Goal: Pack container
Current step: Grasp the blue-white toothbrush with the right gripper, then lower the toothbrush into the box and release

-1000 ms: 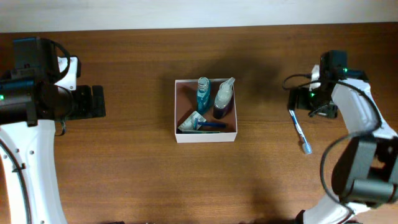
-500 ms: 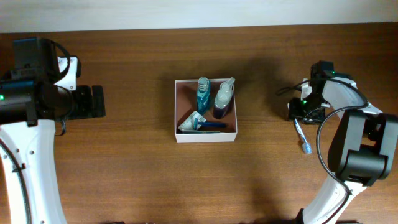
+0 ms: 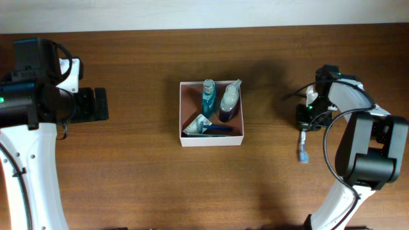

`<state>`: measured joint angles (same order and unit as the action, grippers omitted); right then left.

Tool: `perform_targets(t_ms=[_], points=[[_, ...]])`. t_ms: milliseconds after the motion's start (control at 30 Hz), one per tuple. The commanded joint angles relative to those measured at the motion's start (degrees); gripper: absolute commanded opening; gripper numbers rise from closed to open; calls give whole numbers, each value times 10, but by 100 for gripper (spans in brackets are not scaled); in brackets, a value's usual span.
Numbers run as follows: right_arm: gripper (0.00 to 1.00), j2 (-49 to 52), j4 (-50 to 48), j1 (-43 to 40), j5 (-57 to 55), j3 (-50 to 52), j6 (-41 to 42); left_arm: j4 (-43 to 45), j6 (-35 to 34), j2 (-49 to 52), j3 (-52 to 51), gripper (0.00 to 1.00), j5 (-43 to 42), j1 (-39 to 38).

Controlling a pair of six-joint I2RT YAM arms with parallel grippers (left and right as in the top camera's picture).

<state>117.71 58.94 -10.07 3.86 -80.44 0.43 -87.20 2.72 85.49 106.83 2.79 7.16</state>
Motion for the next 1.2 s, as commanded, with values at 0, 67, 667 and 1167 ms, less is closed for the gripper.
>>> perform_targets(t_ms=[0,67,667,1167], points=[[5,-41,19,29,-22,-40,5,1,-6,-3,8,100,-5,2],[4,-61,34,45,-22,-59,9,1,-6,-3,8,100,-5,2],[4,-257,133,387,-13,-226,-135,1,-6,-3,8,100,-5,1],[4,-111,92,461,-13,-206,-581,1,-6,-3,8,100,-5,1]])
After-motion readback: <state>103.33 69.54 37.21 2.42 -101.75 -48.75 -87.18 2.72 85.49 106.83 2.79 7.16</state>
